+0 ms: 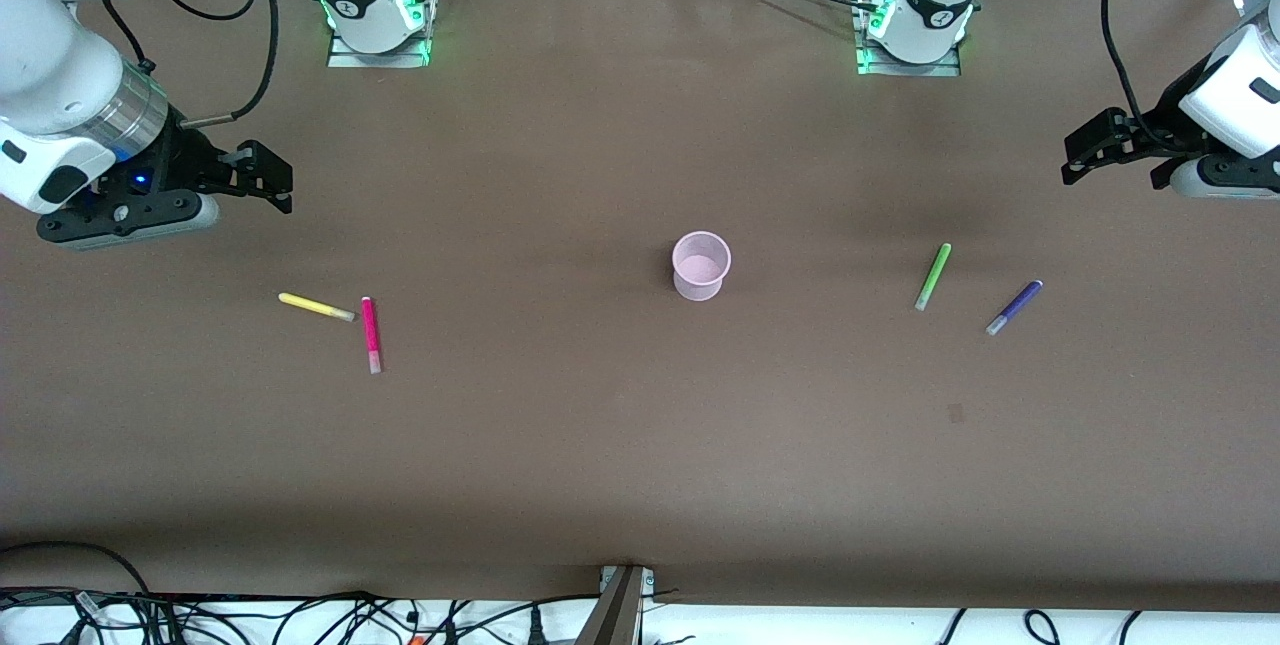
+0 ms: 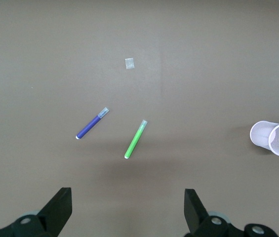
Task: Organize pens into pink holder with both arms
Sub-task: 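Move the left gripper down toward the purple marker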
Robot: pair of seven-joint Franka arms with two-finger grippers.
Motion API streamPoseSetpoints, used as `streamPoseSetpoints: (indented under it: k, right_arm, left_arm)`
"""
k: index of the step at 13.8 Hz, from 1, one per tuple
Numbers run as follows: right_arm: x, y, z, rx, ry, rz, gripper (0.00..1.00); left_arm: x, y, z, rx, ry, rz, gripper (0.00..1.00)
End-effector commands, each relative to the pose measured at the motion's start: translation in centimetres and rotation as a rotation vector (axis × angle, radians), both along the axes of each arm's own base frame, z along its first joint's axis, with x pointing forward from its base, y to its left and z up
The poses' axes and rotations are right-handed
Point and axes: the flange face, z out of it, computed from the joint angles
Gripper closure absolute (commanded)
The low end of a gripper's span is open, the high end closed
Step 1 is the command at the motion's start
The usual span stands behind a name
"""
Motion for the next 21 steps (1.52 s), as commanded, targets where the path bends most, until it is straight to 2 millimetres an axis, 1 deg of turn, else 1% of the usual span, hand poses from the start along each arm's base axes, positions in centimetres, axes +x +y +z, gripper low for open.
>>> streamPoseSetpoints:
  k: [1,2,4,5,6,8,9,10,11,12,13,15,16,18,19,21]
  right_arm:
    - [-0.1,-1.0,-0.6,-0.005,-0.014,-0.022,0.0]
    - [0.0,-2.1,-0.8,-0.003,-0.016,-0.025,0.0]
    - [0.0,-1.7,-0.2,-0.007,-0.031,-0.018,0.0]
    - [0.0,-1.6,-0.2,-0.007,-0.031,-0.017,0.0]
    - [0.0,-1.6,-0.2,-0.007,-0.031,-0.017,0.0]
    - [0.0,-1.6,-0.2,-0.007,-0.032,-0.017,0.0]
    - [0.1,-1.6,-0.2,-0.008,-0.034,-0.017,0.0]
    - [0.2,-1.6,-0.4,-0.004,-0.031,-0.02,0.0]
    - [0.2,-1.5,-0.6,0.002,-0.027,-0.033,0.0]
    - [0.3,-1.4,-1.0,-0.002,-0.018,-0.03,0.0]
    - [0.3,-1.2,-1.0,-0.005,-0.02,-0.026,0.0]
    - [1.1,-1.5,-2.4,-0.004,-0.006,-0.024,0.0]
    - [1.2,-1.5,-2.4,-0.001,-0.012,-0.024,0.0]
    - [1.3,-1.2,-2.3,0.002,-0.02,-0.019,0.0]
    - [1.3,-1.1,-2.3,0.002,-0.023,-0.018,0.0]
    - [1.3,-1.1,-2.3,0.006,-0.029,-0.018,0.0]
  left_arm:
    - [0.2,-0.1,0.7,0.008,-0.002,-0.017,0.0]
    - [0.2,-0.1,0.7,0.008,0.0,-0.018,0.0]
    - [0.1,-0.2,0.5,0.008,0.012,-0.018,0.0]
    - [0.3,-0.2,-0.3,0.007,0.032,-0.021,0.0]
    - [0.4,0.4,-1.5,0.003,0.085,-0.017,0.0]
    - [0.3,1.2,-1.8,0.006,0.111,-0.065,0.0]
    - [0.6,1.9,-2.7,0.006,0.128,-0.095,0.0]
    - [1.6,3.3,-5.2,-0.002,0.173,-0.116,0.0]
    - [2.5,5.0,-7.2,-0.012,0.203,-0.135,0.0]
    - [3.1,6.8,-8.7,-0.024,0.214,-0.159,0.0]
    - [3.8,9.1,-10.6,-0.037,0.22,-0.185,0.0]
    - [4.4,13.4,-15.4,-0.052,0.271,-0.27,0.0]
    - [4.6,14.3,-17.1,-0.044,0.275,-0.31,0.0]
    - [4.8,14.8,-20.1,-0.008,0.247,-0.395,0.0]
    - [4.6,14.6,-21.9,-0.007,0.228,-0.443,0.0]
    - [3.6,15.3,-25.8,-0.002,0.198,-0.523,0.0]
